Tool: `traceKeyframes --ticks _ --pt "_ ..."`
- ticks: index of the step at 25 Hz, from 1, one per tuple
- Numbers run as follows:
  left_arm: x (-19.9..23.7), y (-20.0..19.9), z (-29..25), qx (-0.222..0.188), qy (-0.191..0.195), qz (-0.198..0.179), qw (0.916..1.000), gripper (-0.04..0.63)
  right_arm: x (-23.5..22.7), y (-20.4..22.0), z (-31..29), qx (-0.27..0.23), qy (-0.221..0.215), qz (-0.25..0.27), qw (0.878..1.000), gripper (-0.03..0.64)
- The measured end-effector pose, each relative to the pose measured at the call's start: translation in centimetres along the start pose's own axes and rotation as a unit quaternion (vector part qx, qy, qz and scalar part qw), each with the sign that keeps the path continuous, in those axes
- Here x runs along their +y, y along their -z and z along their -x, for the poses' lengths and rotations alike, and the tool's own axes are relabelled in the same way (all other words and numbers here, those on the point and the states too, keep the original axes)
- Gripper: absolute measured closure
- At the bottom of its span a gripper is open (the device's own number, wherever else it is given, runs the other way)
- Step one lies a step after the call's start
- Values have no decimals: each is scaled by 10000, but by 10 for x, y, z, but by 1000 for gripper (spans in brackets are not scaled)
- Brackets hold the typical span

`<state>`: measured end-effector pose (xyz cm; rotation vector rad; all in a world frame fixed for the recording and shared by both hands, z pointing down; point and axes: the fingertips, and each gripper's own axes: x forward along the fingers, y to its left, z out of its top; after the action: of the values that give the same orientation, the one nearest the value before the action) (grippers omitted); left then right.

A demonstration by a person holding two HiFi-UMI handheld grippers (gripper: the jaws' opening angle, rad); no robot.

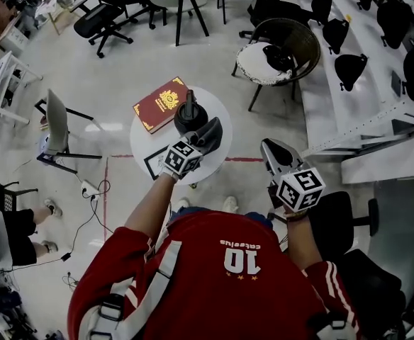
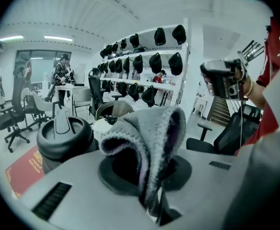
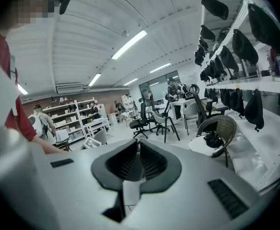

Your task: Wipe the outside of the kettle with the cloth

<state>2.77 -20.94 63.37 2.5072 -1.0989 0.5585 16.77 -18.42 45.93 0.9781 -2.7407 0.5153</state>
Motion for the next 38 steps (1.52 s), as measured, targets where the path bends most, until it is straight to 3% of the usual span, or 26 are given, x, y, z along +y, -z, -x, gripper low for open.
traceKeyframes --ticks 9,15,23,27,31,38 --pt "-12 -67 72 -797 133 -258 9964 549 15 -37 -22 -269 225 27 9994 584" --pt "-2 -117 132 -1498 -28 -349 9881 549 36 -62 -38 -478 231 102 9985 583" --pt "5 -163 206 -2097 -470 -645 9745 549 64 -91 -43 -803 212 322 9960 583" --pt "18 -175 241 -2385 -726 -449 9674 549 67 -95 -46 -840 321 376 9952 583" --pt "36 -179 272 -2368 -1128 -253 9646 549 72 -102 -47 -900 389 461 9941 583" --pt "68 -172 310 -2428 -1820 -25 9528 549 82 -110 -45 -1095 508 464 9916 583"
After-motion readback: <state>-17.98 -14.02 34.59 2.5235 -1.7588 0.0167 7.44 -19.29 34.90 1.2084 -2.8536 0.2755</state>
